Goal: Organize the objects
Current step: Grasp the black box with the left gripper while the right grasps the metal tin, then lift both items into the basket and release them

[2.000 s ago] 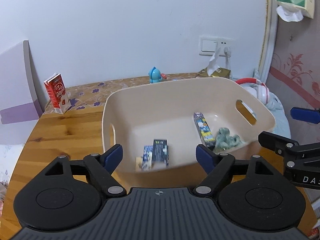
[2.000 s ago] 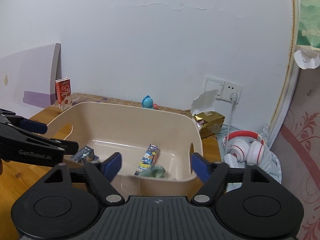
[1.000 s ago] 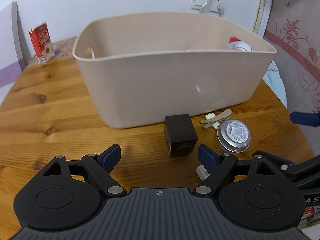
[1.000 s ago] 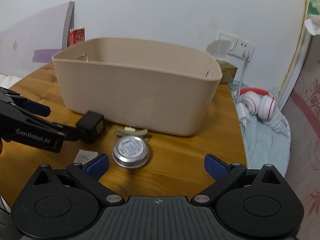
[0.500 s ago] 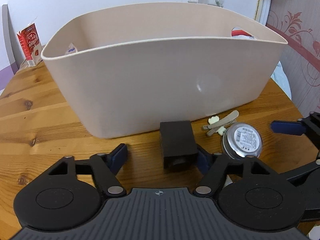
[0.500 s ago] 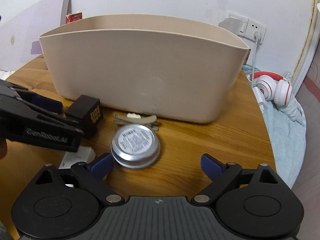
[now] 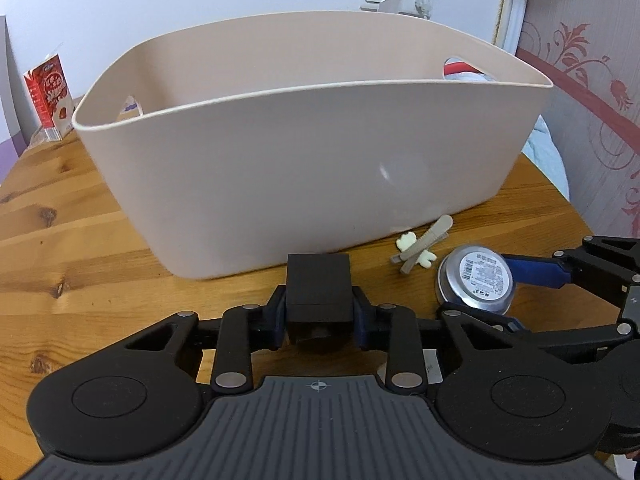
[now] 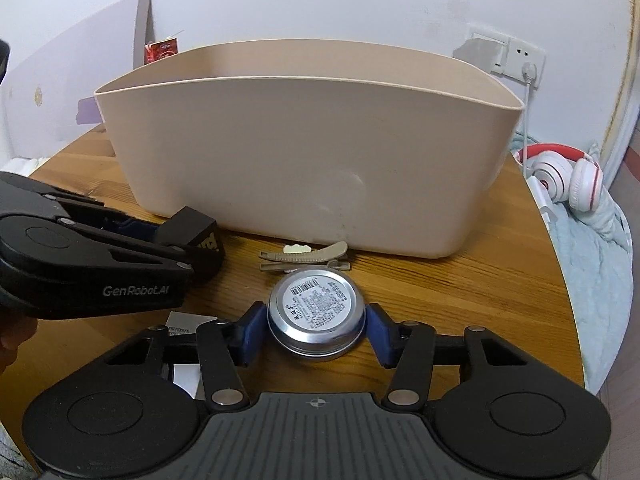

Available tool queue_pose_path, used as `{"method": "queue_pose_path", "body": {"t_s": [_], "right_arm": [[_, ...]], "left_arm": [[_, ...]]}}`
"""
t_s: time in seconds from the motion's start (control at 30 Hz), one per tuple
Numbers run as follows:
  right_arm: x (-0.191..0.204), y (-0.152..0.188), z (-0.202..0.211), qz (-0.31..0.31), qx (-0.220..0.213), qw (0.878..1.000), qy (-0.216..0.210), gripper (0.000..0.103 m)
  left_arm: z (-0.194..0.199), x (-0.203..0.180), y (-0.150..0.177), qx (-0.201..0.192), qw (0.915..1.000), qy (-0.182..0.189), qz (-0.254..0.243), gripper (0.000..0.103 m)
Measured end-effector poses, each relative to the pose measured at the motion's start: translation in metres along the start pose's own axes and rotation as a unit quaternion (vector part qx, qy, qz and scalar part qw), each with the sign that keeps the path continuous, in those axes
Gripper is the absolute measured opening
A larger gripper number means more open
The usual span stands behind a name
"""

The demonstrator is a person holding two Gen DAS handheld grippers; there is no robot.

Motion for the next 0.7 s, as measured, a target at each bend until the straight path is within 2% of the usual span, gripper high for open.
{"method": "queue_pose_path", "body": {"t_s": [0.27, 0.5, 0.7], "right_arm": [[-0.003, 0.006, 0.024, -0.006, -0.012, 1.000, 0.003, 0.051], [-0.002, 0.003, 0.055, -0.013, -0.040, 0.999, -0.001, 0.051], [-0.001, -0.005, 0.082, -0.012, -0.072, 0.997, -0.005, 0.051]], "left_arm": [[0.020, 0.000, 0.003, -0.013, 0.9999, 0.003, 0.000, 0.032], [0.057, 0.004, 0.012, -0.038, 0.9993, 0.000, -0.002, 0.032], [0.084, 0.004, 0.007, -0.067, 0.9977, -0.007, -0.003, 0.032]]}}
Point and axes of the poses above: each gripper's, at about its wrist camera, not at the fingertips, and z roughly against the way its jaws point, x to its left, y to its underside, the point moved 3 cm from there along -z, roughly the way its jaws point, and after that the axes turned 15 degrees about -z, right-handed, at the moved point
